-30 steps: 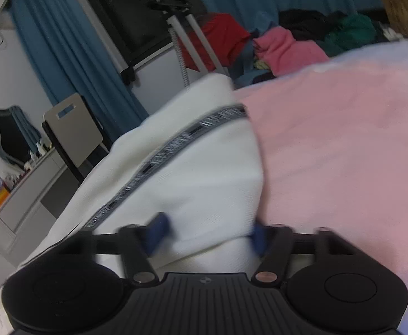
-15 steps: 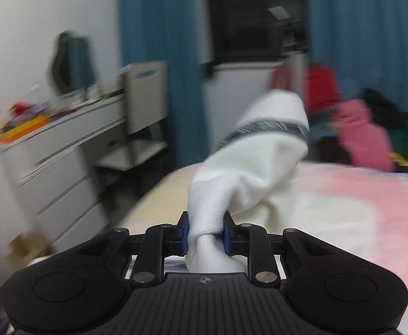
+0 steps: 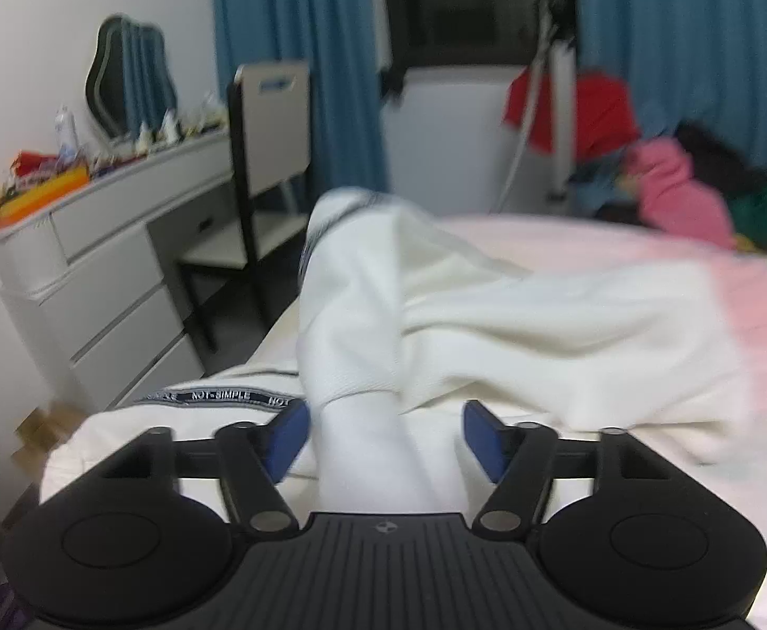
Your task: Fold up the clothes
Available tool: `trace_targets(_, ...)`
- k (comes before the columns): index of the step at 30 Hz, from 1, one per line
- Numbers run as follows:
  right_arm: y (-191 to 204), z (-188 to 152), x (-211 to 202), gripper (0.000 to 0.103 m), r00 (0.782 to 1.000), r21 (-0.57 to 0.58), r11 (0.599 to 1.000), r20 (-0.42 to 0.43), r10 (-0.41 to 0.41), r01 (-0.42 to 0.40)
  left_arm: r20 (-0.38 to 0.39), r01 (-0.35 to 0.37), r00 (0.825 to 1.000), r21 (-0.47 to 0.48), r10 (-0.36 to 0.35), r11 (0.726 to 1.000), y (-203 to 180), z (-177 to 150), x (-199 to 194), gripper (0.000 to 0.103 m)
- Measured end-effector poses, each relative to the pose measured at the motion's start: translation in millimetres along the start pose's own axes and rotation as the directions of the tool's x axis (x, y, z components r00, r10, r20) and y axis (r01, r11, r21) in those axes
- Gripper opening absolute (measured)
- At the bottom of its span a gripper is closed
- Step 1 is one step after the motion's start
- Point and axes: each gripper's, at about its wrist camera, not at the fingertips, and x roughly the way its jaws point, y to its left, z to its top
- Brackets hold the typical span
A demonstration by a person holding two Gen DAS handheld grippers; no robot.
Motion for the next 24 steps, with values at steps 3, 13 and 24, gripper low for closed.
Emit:
trace_targets(3,4,-1,-6,0.064,0.999,-0.012,0.999,0.015,0.030,-0.030,0.082,0.045,0.996,-0.002,-0.045,0.999,-17,-17,-65,0.079)
trace_targets(13,28,-14,-37,0.064,0.974,-0.086,0.971,0.014,0.226,-0.224,0.170,0.162,0.975,-0.096,-0.144,0.982,-46,-80,-216,0.083)
trace_targets(24,74,-10,4,0.066,0.840,0.307,0.850,-0.210,0.500,-0.429,0.155,0.231,0.967,-0.198,-0.202,0.953,-16,-105,-187,0.083)
